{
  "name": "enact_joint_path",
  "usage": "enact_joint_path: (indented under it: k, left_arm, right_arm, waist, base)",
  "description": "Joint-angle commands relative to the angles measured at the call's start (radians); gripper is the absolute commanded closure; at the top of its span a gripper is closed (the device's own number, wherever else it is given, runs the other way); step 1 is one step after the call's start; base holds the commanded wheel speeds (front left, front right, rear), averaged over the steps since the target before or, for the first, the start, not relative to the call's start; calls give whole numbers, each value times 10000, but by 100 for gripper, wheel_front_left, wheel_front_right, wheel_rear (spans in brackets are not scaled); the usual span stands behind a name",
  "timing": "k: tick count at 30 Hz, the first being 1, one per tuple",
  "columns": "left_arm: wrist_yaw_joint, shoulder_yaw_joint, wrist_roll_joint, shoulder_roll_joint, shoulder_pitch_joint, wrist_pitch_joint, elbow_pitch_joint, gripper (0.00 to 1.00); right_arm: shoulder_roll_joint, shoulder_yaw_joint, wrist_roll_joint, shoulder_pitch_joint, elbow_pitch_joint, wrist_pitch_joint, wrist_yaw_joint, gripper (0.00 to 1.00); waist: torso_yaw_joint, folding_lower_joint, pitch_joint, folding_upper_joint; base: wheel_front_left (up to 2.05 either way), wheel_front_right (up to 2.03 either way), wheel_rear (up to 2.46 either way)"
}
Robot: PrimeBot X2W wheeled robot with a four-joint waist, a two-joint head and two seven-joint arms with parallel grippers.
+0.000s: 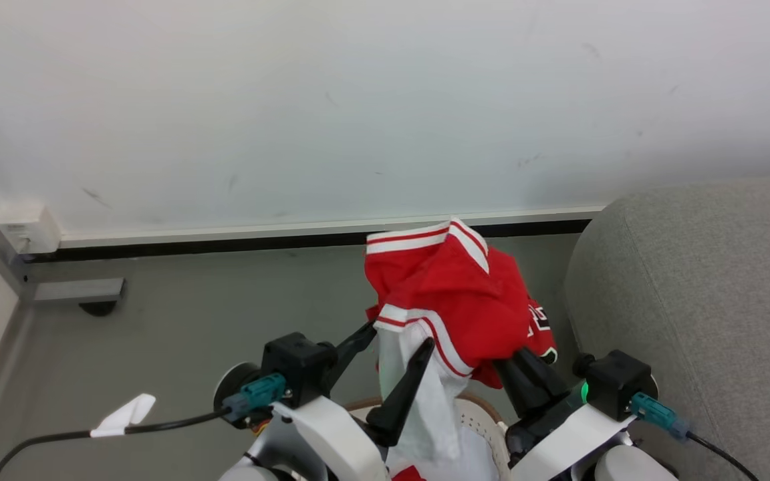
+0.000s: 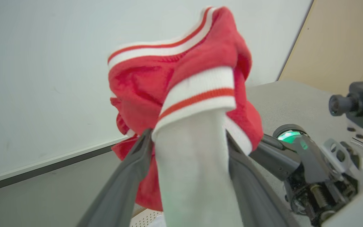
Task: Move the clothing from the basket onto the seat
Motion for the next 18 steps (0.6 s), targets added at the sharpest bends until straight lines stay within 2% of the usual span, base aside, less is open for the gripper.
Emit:
enact_joint_path:
  k: [1, 8, 18]
  left_arm:
    - [25, -15, 134, 82, 65, -115, 50, 0]
    - [65, -103, 228, 149, 105, -128, 54, 0]
    - [69, -231, 372, 109, 2, -315, 84, 0]
  right_arm:
    - [-115, -145, -77, 118, -76, 0, -21, 100]
    - [-362, -1188, -318, 335, -509, -2, -21, 100]
    - [-706, -2656, -630, 708, -1211, 0, -21, 100]
  waist:
    - [-89, 0, 24, 0]
    - [-686, 0, 153, 0]
    - [-2010, 0, 318, 0]
  base:
    - [0, 0, 0]
    - [0, 0, 0]
    - [0, 0, 0]
